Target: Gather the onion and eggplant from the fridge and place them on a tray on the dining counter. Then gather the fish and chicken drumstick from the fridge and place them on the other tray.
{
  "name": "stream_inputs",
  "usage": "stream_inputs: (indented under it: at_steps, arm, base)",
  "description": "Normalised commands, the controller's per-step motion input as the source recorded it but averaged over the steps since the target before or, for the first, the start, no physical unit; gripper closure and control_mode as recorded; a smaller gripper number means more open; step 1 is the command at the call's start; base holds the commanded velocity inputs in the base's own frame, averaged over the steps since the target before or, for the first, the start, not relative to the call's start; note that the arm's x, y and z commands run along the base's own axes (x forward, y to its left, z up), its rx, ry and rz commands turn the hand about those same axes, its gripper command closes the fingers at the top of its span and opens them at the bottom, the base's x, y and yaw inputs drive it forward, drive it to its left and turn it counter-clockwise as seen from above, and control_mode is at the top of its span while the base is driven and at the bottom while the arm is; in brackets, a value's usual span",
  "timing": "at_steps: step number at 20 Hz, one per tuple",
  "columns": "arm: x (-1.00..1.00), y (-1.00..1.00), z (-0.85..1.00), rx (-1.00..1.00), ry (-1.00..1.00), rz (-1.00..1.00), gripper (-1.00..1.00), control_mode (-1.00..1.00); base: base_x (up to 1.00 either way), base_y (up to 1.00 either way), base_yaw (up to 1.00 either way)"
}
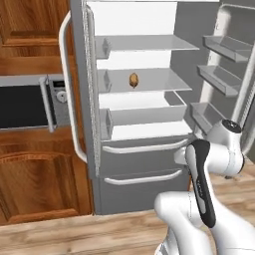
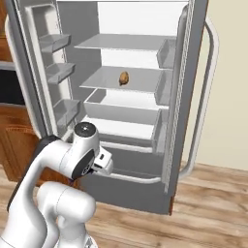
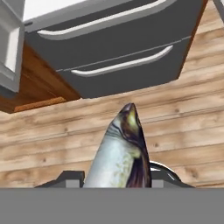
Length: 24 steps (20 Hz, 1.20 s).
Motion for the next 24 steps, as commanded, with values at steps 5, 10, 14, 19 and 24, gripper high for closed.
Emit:
stream_inputs:
  at_steps: [5, 10, 14, 19, 24]
  arm:
    - [0.00, 0.00, 0.00, 0.00, 0.00, 0.00, 1.00, 1.00]
    - [0.00, 0.00, 0.00, 0.00, 0.00, 0.00, 1.00, 1.00]
    - [0.00, 0.00, 0.00, 0.00, 0.00, 0.00, 1.00, 1.00]
    - [0.00, 0.00, 0.00, 0.00, 0.00, 0.00, 1.00, 1.00]
    - [0.00, 0.00, 0.00, 0.00, 0.00, 0.00, 1.00, 1.00]
  base:
    - [-0.13, 0.00, -0.43]
    - [-0.08, 0.00, -0.47]
    - [-0.08, 0.00, -0.51]
    - [-0.06, -0.01, -0.53]
    - [-0.02, -0.04, -0.56]
